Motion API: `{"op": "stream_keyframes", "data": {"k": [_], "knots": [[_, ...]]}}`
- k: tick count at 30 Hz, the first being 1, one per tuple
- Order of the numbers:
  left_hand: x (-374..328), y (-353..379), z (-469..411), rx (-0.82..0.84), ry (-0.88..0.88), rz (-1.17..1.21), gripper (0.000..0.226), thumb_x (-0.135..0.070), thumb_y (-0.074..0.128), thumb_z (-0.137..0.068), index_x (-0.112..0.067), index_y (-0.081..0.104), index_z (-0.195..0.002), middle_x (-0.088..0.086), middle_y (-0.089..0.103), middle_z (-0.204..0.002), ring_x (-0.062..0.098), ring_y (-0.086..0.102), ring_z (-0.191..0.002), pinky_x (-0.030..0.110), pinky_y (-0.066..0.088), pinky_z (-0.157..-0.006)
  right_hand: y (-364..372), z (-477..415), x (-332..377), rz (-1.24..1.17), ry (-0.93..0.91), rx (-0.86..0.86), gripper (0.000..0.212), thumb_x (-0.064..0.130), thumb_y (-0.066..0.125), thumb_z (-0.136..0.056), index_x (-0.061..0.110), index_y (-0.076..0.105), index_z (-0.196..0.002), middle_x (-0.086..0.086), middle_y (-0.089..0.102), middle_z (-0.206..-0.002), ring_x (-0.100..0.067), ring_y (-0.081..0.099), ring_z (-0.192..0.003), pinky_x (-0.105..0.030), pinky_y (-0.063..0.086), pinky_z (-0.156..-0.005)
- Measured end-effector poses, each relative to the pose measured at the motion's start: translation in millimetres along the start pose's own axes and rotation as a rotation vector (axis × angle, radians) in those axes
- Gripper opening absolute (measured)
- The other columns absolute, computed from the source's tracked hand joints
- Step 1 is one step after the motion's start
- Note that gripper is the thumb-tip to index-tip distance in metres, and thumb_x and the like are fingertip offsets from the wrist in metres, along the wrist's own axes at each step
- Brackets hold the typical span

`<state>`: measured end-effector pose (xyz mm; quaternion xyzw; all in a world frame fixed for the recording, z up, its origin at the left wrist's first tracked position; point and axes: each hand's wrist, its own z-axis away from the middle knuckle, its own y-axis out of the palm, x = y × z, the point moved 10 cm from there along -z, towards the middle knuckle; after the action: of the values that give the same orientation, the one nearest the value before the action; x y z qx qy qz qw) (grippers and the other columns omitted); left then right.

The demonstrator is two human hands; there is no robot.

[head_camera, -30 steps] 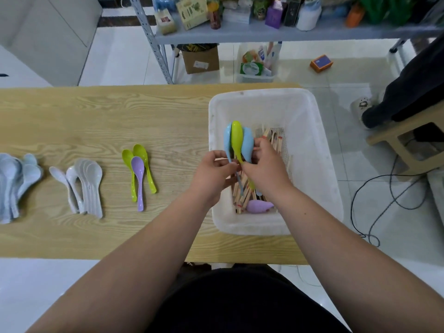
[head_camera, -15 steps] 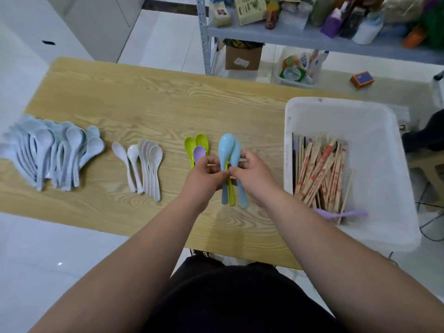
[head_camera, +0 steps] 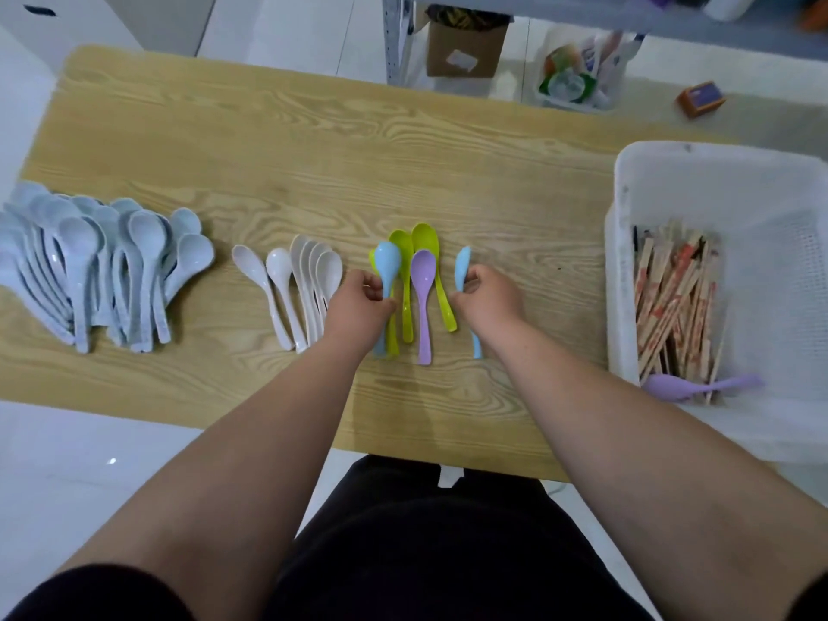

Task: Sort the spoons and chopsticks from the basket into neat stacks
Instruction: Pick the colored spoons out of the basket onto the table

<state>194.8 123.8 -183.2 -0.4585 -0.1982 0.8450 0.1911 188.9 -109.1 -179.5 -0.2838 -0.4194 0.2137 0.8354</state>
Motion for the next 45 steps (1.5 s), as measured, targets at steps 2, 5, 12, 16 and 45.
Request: {"op": "stream_keyframes", "data": {"k": [2,5,12,16,45], "knots": [[-5,7,-6,0.025,0.039,-0.072,0.024,-0.017,0.075,-0.082,-0.021,0.057,-0.098,-0.008,0.062,-0.086,0.014,0.06,-0.083,0.024,0.039,-0.073,9,-5,5,0.024,-0.01,0.016,0.022,0.024,0.076,-0.086,0.019,0.068,-0.106,-0.001,0.073,-0.099,-0.022,0.067,-0.094,-0.027,0.041,-0.074],[-12,16,-12,0.081,0.096,-0.151,0.027,-0.019,0.076,-0.08,-0.022,0.059,-0.101,-0.006,0.063,-0.09,0.018,0.065,-0.09,0.028,0.047,-0.081,22,-9,11,0.058,-0.02,0.053,0.024,0.02,0.073,-0.088,0.018,0.069,-0.111,-0.003,0.074,-0.103,-0.025,0.068,-0.097,-0.027,0.044,-0.076],[-36,17,9,0.026,0.486,-0.405,0.067,-0.004,0.066,-0.079,-0.005,0.048,-0.144,0.018,0.05,-0.136,0.036,0.055,-0.119,0.044,0.045,-0.102,29,4,17,0.255,-0.137,0.076,0.037,0.013,0.054,-0.091,0.016,0.065,-0.125,-0.011,0.064,-0.116,-0.031,0.061,-0.107,-0.032,0.046,-0.086],[-37,39,14,0.204,0.524,-0.573,0.079,-0.007,0.063,-0.085,-0.009,0.029,-0.156,0.015,0.042,-0.147,0.037,0.05,-0.121,0.04,0.038,-0.101,36,11,17,0.363,-0.19,0.214,0.041,0.015,0.057,-0.089,0.015,0.061,-0.129,-0.014,0.056,-0.122,-0.032,0.057,-0.113,-0.034,0.046,-0.092],[-217,376,164,0.502,0.672,-0.989,0.026,-0.007,0.051,-0.091,-0.008,0.058,-0.117,0.015,0.061,-0.116,0.033,0.063,-0.1,0.039,0.051,-0.076,-263,48,-251,0.606,-0.224,0.183,0.03,0.022,0.054,-0.094,0.018,0.063,-0.123,-0.008,0.058,-0.118,-0.029,0.058,-0.108,-0.041,0.051,-0.088]]}}
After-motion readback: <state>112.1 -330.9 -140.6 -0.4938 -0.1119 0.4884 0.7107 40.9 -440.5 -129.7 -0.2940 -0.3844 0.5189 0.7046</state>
